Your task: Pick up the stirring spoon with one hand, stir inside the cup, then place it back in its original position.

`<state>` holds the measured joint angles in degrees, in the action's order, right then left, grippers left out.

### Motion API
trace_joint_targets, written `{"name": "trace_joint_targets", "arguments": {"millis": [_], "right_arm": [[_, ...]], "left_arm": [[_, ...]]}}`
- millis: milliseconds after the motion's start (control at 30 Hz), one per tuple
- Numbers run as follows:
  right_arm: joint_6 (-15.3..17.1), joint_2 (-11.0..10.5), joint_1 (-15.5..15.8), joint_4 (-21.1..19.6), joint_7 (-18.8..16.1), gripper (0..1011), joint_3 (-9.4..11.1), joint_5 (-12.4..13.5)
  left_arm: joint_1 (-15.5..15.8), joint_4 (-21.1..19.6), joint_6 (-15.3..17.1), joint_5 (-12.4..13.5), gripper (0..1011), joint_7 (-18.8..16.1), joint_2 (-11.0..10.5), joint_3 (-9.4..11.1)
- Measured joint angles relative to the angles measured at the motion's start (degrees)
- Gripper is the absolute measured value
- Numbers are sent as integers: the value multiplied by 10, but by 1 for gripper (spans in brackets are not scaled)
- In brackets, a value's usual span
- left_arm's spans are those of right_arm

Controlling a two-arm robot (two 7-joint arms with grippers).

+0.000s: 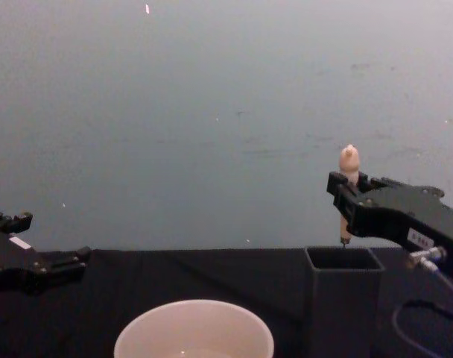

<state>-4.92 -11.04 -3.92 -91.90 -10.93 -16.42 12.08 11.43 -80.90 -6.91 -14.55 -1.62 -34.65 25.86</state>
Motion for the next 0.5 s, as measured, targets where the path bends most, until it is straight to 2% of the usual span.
{"name": "trace_joint_targets", "arguments": {"millis": [300, 500], "right_arm": [[8, 8, 6, 4, 0, 186, 4, -19], [7, 7, 6, 4, 0, 186, 4, -18]], "left_arm": [[0, 0, 0, 0, 1001, 0, 0, 0], [0, 0, 0, 0, 1001, 0, 0, 0]]}}
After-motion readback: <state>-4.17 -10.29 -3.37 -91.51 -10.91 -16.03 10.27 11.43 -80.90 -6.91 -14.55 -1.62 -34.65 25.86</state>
